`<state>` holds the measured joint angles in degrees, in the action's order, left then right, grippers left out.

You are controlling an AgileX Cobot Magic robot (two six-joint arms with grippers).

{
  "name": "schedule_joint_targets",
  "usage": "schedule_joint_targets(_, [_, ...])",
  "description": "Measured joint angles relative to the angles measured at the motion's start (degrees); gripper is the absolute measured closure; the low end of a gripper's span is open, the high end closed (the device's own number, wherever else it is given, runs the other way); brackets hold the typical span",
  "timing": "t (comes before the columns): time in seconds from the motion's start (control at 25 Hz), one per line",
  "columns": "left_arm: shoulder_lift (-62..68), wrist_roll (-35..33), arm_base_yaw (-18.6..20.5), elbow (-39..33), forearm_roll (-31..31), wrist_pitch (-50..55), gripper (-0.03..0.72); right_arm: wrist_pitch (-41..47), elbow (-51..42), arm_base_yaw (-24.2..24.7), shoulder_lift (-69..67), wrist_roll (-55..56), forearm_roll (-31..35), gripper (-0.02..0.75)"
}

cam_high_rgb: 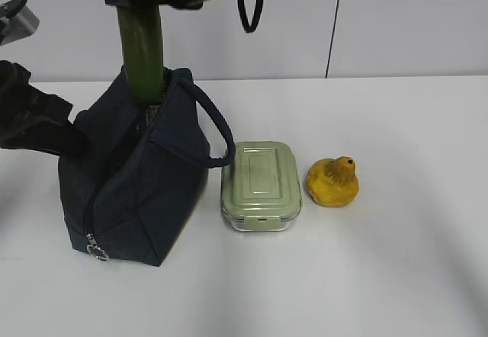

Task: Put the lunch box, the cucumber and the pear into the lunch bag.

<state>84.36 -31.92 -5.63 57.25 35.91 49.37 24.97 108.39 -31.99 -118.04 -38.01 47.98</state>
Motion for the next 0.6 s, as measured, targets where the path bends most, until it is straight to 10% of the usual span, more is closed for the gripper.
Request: schedule_joint_targets(0.6, [0.0,0.0,0.0,0.0,0.05,-0.55,0.685,6.47,-0.52,0.0,-4.9,-3.81,-2.43,0.31])
